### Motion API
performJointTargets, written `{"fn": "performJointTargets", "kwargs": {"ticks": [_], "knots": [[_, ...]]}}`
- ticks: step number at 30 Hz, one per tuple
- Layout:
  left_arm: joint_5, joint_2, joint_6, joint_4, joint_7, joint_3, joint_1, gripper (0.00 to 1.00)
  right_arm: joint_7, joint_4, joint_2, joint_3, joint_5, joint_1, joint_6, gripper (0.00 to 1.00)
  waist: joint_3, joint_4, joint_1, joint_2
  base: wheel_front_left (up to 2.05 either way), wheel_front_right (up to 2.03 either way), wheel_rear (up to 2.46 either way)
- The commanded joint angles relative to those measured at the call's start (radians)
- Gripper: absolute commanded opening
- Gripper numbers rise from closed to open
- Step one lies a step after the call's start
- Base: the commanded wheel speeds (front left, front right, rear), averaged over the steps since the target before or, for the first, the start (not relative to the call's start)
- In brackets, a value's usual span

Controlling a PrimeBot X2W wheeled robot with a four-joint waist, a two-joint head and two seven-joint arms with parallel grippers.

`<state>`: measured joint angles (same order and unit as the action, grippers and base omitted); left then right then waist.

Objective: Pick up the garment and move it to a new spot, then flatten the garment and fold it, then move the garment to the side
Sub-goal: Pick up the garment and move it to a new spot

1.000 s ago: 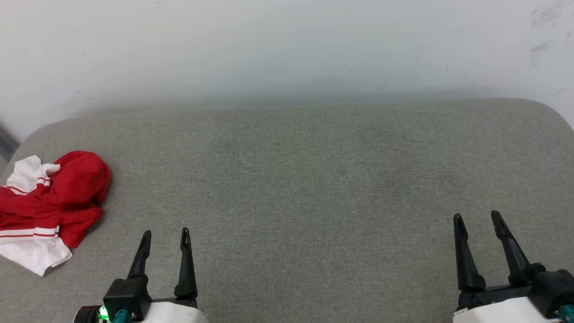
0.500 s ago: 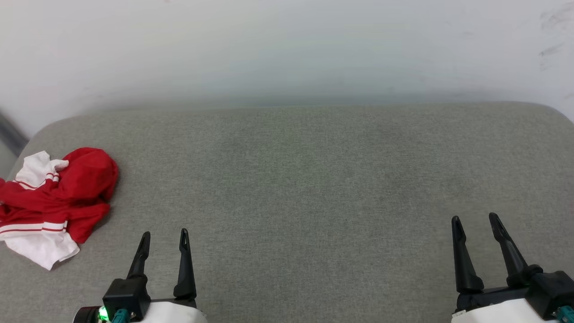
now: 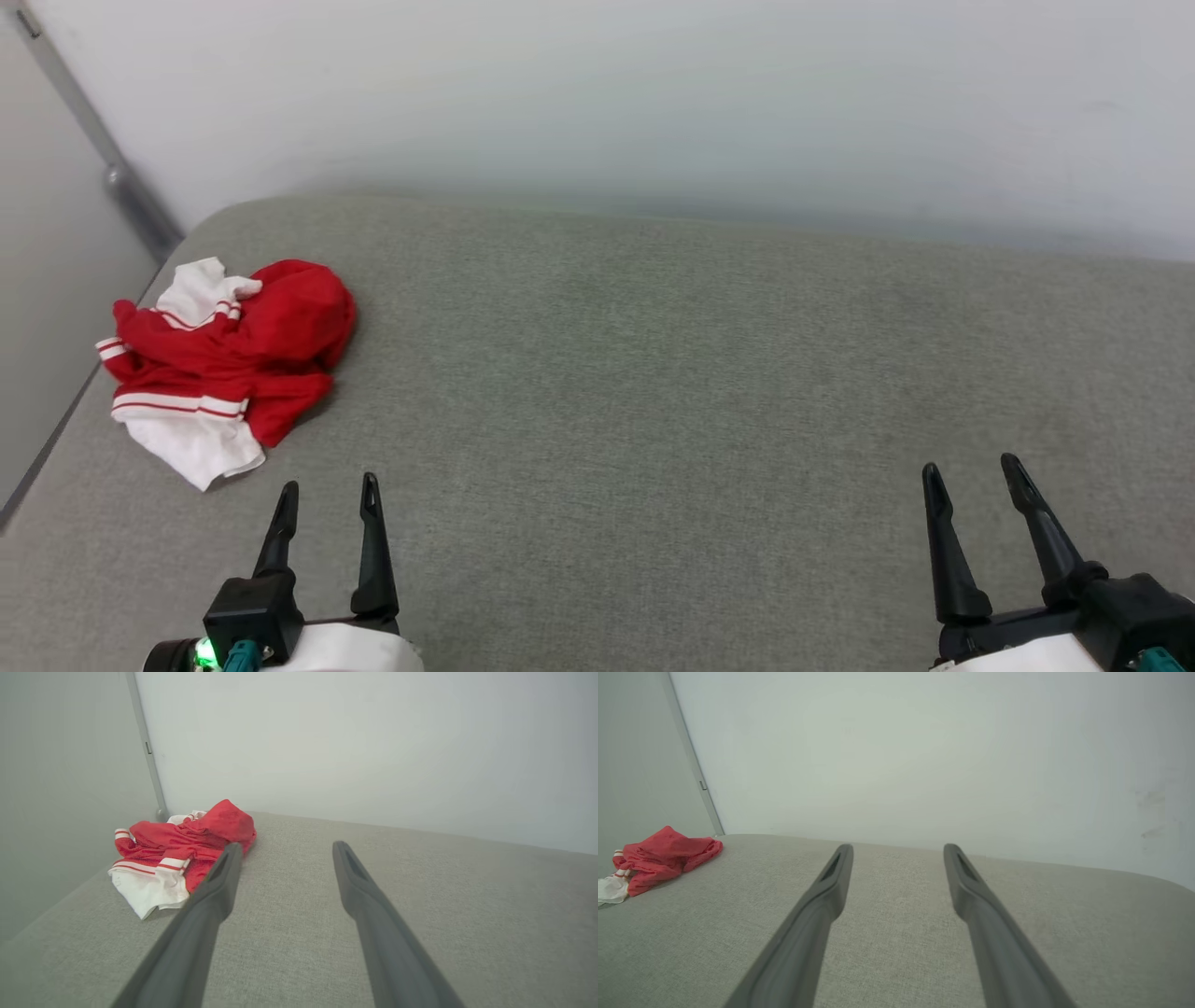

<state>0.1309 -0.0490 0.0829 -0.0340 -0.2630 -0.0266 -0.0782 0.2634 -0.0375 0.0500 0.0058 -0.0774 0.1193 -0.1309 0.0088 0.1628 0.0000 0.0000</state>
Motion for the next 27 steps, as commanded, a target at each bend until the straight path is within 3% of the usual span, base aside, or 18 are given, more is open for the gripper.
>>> {"fn": "performJointTargets", "kwargs": {"ticks": [1,16,27], "knots": [[0.0,-0.002,0.006,-0.001,-0.003,0.002,-0.002,1.0,0.002,-0.005,0.0,0.002,0.009,0.009,0.0,1.0,0.0,0.04,0.0,0.0,0.0,0.0,0.0],[0.019,-0.002,0.021,0.007,-0.003,0.038,-0.011,1.0,0.002,-0.013,0.0,0.015,0.031,0.019,0.0,1.0,-0.002,0.267,0.0,0.0,0.0,0.0,0.0],[0.028,-0.002,0.024,0.012,-0.003,0.053,-0.03,1.0,0.002,-0.002,0.001,0.025,0.032,0.018,0.0,1.0,-0.005,0.325,0.0,0.0,0.0,0.0,0.0]]}}
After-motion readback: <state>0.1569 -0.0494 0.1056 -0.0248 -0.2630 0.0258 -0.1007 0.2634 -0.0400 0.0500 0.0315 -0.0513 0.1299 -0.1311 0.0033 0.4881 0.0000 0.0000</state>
